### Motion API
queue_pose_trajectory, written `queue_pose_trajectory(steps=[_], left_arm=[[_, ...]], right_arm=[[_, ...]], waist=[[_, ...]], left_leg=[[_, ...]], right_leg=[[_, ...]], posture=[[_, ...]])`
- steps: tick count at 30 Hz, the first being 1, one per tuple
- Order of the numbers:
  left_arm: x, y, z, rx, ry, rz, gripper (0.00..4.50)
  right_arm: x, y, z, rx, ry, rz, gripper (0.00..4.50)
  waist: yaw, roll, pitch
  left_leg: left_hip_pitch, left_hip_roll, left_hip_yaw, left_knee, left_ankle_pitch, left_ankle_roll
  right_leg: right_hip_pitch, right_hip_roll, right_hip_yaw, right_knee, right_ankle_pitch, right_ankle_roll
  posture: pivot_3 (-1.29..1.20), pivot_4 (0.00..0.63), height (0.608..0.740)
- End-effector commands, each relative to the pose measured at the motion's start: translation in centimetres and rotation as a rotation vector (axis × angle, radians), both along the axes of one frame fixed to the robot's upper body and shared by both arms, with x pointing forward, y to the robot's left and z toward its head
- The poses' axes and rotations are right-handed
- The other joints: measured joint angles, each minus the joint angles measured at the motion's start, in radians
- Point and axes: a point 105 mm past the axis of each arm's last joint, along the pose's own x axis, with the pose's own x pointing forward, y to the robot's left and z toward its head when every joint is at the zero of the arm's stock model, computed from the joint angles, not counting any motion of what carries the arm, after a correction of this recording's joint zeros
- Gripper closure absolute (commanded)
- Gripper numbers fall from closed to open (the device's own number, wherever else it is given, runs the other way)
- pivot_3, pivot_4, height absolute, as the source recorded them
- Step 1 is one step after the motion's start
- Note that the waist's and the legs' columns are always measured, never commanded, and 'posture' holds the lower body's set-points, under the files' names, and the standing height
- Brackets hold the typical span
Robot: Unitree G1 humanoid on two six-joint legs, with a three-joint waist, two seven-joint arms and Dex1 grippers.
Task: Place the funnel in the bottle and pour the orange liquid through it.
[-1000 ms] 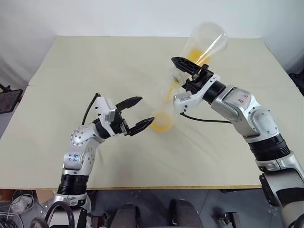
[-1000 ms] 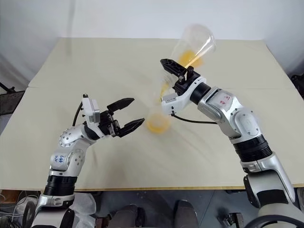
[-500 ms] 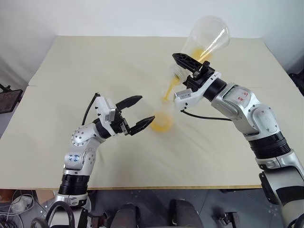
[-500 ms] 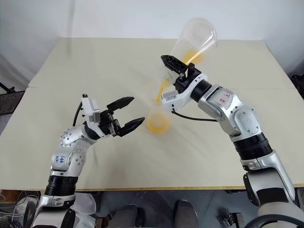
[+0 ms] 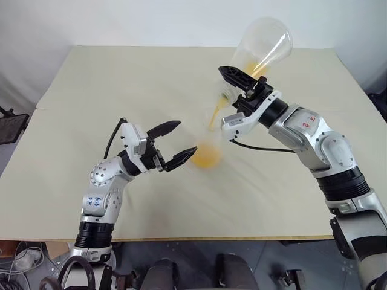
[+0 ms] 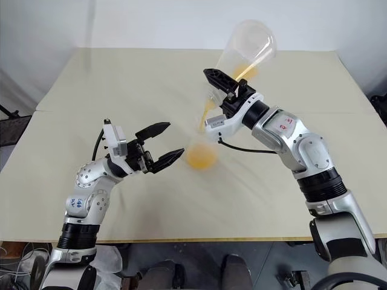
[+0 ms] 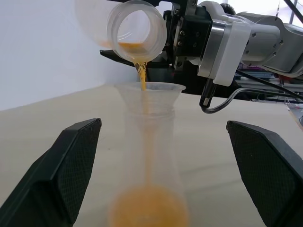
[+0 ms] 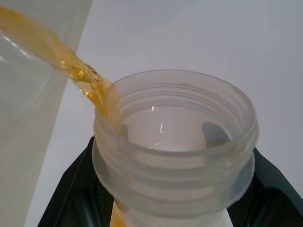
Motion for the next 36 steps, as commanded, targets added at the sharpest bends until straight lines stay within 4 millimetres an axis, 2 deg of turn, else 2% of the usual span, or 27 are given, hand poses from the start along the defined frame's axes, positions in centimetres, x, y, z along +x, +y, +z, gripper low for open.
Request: queue_pose_trajectory(steps=[1,12,36], left_arm=[[-0.11,-0.08,0.54,-0.013,-0.029,0.001,0.0],[-0.12,-0.12,0.44,-0.018,-0.029,0.0,0.0],[0.16,-0.4,0.54,-0.04,-0.031,-0.001,0.0]], right_arm=[[-0.49,0.03,1.73,0.016,-0.063,0.014,2.02],[-0.43,-0.39,1.47,0.017,-0.069,0.008,2.02],[-0.59,0.0,1.24,0.016,-0.093,0.011,2.02]], waist=[[0.0,0.0,0.0],[0.0,0.0,0.0],[0.0,0.0,0.0]], left_leg=[[0.0,0.0,0.0,0.0,0.0,0.0],[0.0,0.0,0.0,0.0,0.0,0.0],[0.0,0.0,0.0,0.0,0.0,0.0]], right_leg=[[0.0,0.0,0.0,0.0,0.0,0.0],[0.0,0.0,0.0,0.0,0.0,0.0],[0.0,0.0,0.0,0.0,0.0,0.0]], posture=[[0.0,0.15,0.74],[0.0,0.15,0.74],[0.0,0.15,0.74]])
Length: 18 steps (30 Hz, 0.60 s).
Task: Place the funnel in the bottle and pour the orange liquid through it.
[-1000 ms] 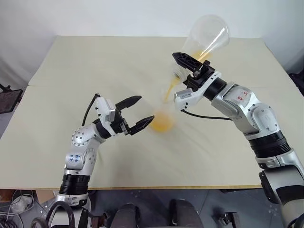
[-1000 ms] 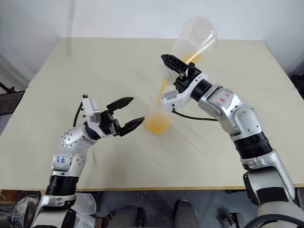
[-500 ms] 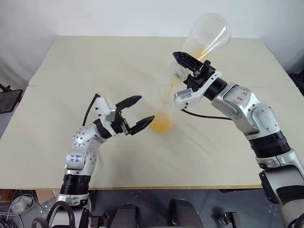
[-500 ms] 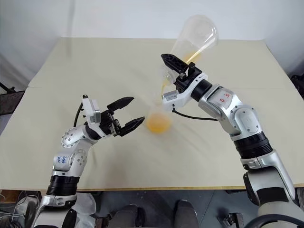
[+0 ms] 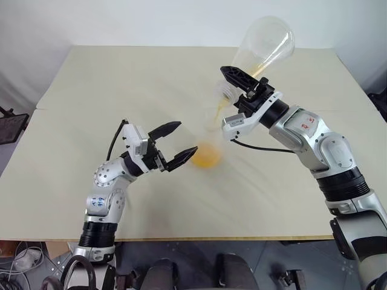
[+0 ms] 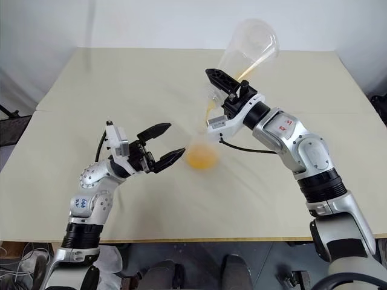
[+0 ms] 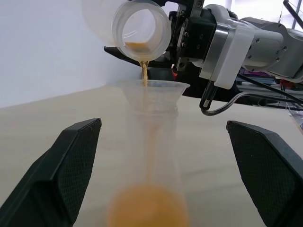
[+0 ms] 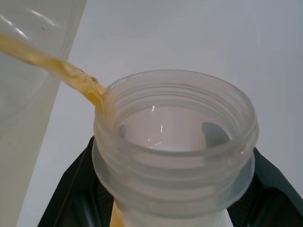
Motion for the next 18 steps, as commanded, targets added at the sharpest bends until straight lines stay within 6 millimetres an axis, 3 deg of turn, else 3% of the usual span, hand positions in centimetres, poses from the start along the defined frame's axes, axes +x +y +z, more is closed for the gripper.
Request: queue_pose_trajectory(steps=[1,18], left_arm=[[-0.12,-0.12,0.75,-0.008,-0.041,0.0,0.0],[0.03,-0.31,0.72,-0.016,-0.045,-0.004,0.0]], right_arm=[[-0.71,0.25,1.34,0.017,-0.058,0.02,2.02],[-1.12,0.42,1.34,0.027,-0.078,0.037,2.02]], waist=[[0.0,0.0,0.0],[0.0,0.0,0.0]], left_leg=[[0.0,0.0,0.0,0.0,0.0,0.0],[0.0,0.0,0.0,0.0,0.0,0.0]], right_leg=[[0.0,0.0,0.0,0.0,0.0,0.0],[0.0,0.0,0.0,0.0,0.0,0.0]], posture=[[0.0,0.15,0.74],[0.0,0.15,0.74]])
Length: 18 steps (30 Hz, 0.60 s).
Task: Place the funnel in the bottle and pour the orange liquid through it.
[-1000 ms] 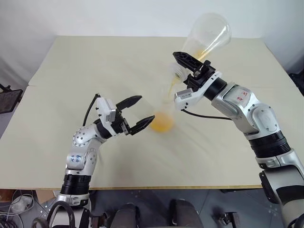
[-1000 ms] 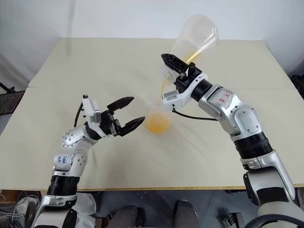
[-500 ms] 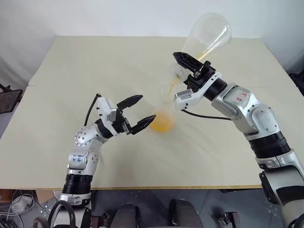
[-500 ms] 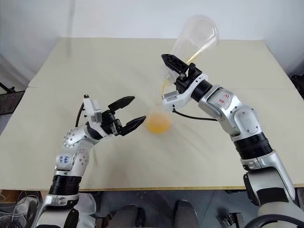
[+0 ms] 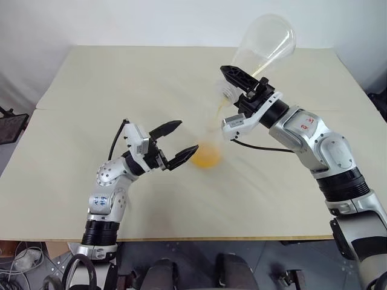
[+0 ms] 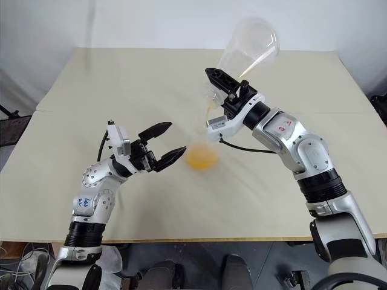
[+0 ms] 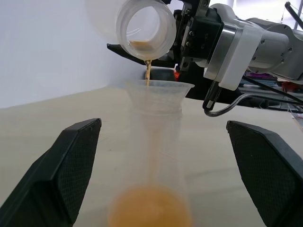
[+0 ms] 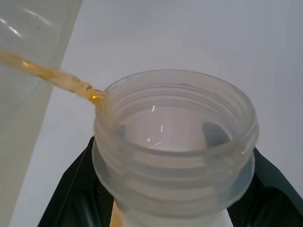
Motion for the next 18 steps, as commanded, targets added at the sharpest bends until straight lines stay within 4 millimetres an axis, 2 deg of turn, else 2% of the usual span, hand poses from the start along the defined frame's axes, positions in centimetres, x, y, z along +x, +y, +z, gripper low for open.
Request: queue_pose_trajectory(steps=[1,18], left_arm=[[-0.31,-0.25,0.94,-0.007,-0.048,-0.01,0.0],[-0.21,-0.16,1.12,0.004,-0.051,-0.018,0.0]], right_arm=[[-0.95,0.36,1.26,0.029,-0.053,0.034,2.02],[-1.43,0.23,0.73,0.054,-0.026,0.043,2.02]], waist=[[0.0,0.0,0.0],[0.0,0.0,0.0]], left_leg=[[0.0,0.0,0.0,0.0,0.0,0.0],[0.0,0.0,0.0,0.0,0.0,0.0]], right_leg=[[0.0,0.0,0.0,0.0,0.0,0.0],[0.0,0.0,0.0,0.0,0.0,0.0]], posture=[[0.0,0.15,0.74],[0.0,0.15,0.74]])
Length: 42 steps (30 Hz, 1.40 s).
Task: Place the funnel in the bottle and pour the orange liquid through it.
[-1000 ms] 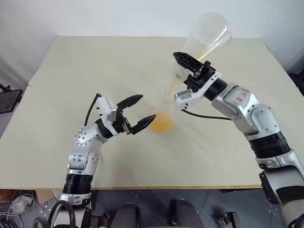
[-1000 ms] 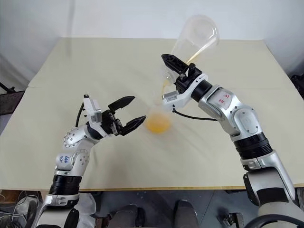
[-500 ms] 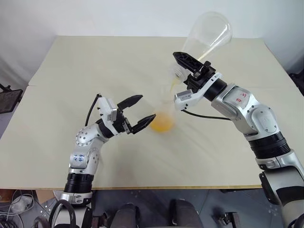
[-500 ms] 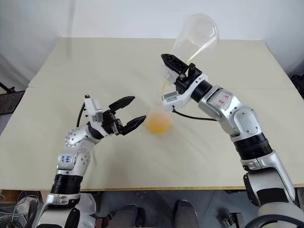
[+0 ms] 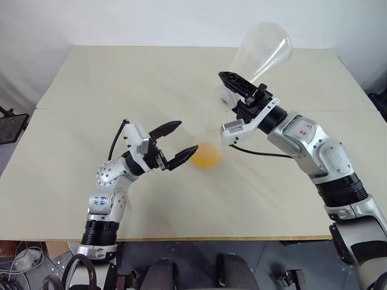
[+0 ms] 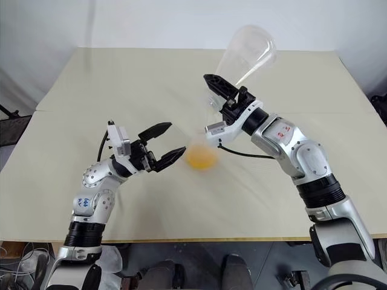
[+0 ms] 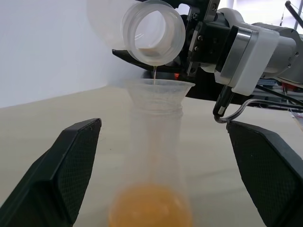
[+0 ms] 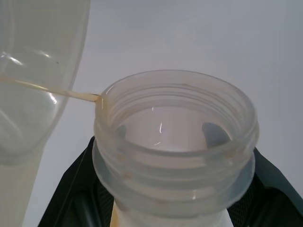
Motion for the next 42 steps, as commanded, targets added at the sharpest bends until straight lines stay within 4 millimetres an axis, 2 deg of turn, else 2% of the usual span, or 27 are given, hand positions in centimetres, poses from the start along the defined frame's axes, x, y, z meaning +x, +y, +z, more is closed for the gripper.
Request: queue_pose_trajectory(steps=[1,7,14,17,19,21,24,25,27,29,31,33,37,42], left_arm=[[-0.2,-0.2,1.1,-0.002,-0.048,-0.014,0.0],[-0.2,-0.2,1.2,-0.002,-0.051,-0.013,0.0],[-0.3,0.1,1.2,0.005,-0.049,-0.006,0.0],[-0.4,0.3,1.2,0.01,-0.046,-0.004,0.0],[-0.4,0.5,1.1,0.015,-0.042,-0.001,0.0],[-0.5,0.5,1.1,0.021,-0.037,-0.003,0.0],[-0.5,0.6,1.0,0.027,-0.03,-0.009,0.0],[-0.4,0.6,1.0,0.028,-0.028,-0.011,0.0],[-0.5,0.4,0.9,0.03,-0.023,-0.022,0.0],[-0.4,0.2,0.9,0.031,-0.02,-0.032,0.0],[-0.3,0.1,1.0,0.029,-0.02,-0.039,0.0],[-0.3,0.0,1.0,0.029,-0.019,-0.046,0.0],[-0.3,-0.3,1.0,0.028,-0.019,-0.061,0.0],[-0.3,-0.1,1.1,0.03,-0.023,-0.057,0.0]], right_arm=[[-0.8,0.0,1.6,0.036,-0.052,0.015,2.02],[-0.8,0.2,1.4,0.093,0.023,0.038,2.02],[-1.4,-1.8,4.1,0.423,0.255,0.119,2.02],[-1.7,-3.9,5.3,0.62,0.386,0.145,2.02],[-1.3,-7.0,5.0,0.837,0.579,0.155,2.02],[-1.1,-9.9,4.5,0.982,0.67,0.135,2.02],[-0.9,-14.3,3.4,1.279,0.823,0.138,2.02],[-0.8,-15.0,3.2,1.353,0.861,0.154,2.02],[-0.6,-18.0,1.8,1.509,0.867,0.126,2.02],[-0.6,-20.3,0.2,1.596,0.84,0.081,2.02],[-0.6,-20.6,-1.2,1.576,0.877,0.043,2.02],[-0.6,-19.8,-1.7,1.55,0.929,0.116,2.02],[0.7,-20.1,-3.5,1.572,0.941,0.066,2.02],[1.3,-20.0,-4.5,1.59,0.978,0.075,2.02]], waist=[[0.0,0.0,0.0],[-0.001,0.0,0.0],[0.001,0.0,0.0],[0.003,0.0,0.0],[0.004,0.0,0.0],[0.007,0.0,0.0],[0.007,0.0,0.0],[0.006,0.0,0.0],[0.005,0.001,0.0],[0.005,0.0,0.0],[0.005,0.0,0.0],[0.004,0.001,0.0],[0.001,0.001,0.001],[0.003,0.001,0.001]], left_leg=[[0.0,0.0,0.0,0.0,0.0,0.0],[0.0,0.0,0.0,0.0,0.0,0.0],[-0.001,0.0,-0.001,0.0,0.0,0.0],[-0.002,0.0,-0.003,0.001,0.0,0.0],[-0.003,0.0,-0.004,0.002,0.0,0.0],[-0.003,0.0,-0.005,0.002,0.0,0.0],[-0.005,-0.001,-0.004,0.002,0.0,0.0],[-0.005,-0.001,-0.004,0.002,0.0,0.0],[-0.004,-0.001,-0.004,0.002,0.0,0.0],[-0.004,-0.001,-0.003,0.002,0.0,0.0],[-0.004,-0.001,0.0,0.002,0.0,0.0],[-0.004,-0.001,0.003,0.001,0.0,0.0],[-0.003,0.0,0.005,0.001,0.0,0.0],[-0.003,0.0,0.005,0.002,0.001,0.0]], right_leg=[[0.0,0.0,0.0,0.0,0.0,0.0],[0.0,0.0,0.0,0.0,0.0,0.0],[0.0,0.0,-0.001,0.0,0.0,0.0],[0.0,0.0,-0.003,0.0,0.0,0.0],[0.0,0.0,-0.004,0.0,0.0,0.0],[0.001,0.0,-0.005,0.0,0.0,0.0],[0.001,-0.001,-0.006,0.0,0.0,0.0],[0.001,0.0,-0.006,0.0,0.0,0.0],[0.001,0.0,-0.006,0.0,0.0,0.0],[0.001,0.0,-0.007,0.0,0.0,0.0],[0.001,0.0,-0.007,0.0,0.0,0.0],[0.0,0.0,-0.006,0.0,0.0,0.0],[0.0,0.0,-0.005,0.0,0.0,0.0],[0.0,0.0,-0.005,0.0,0.0,0.0]], posture=[[0.0,0.15,0.74],[0.0,0.15,0.74],[0.0,0.15,0.74],[0.0,0.15,0.74],[0.0,0.15,0.74],[0.0,0.15,0.74],[0.0,0.15,0.74],[0.0,0.15,0.74],[0.0,0.15,0.74],[0.0,0.15,0.74],[0.0,0.15,0.74],[0.0,0.15,0.74],[0.0,0.15,0.74],[0.0,0.15,0.74]])
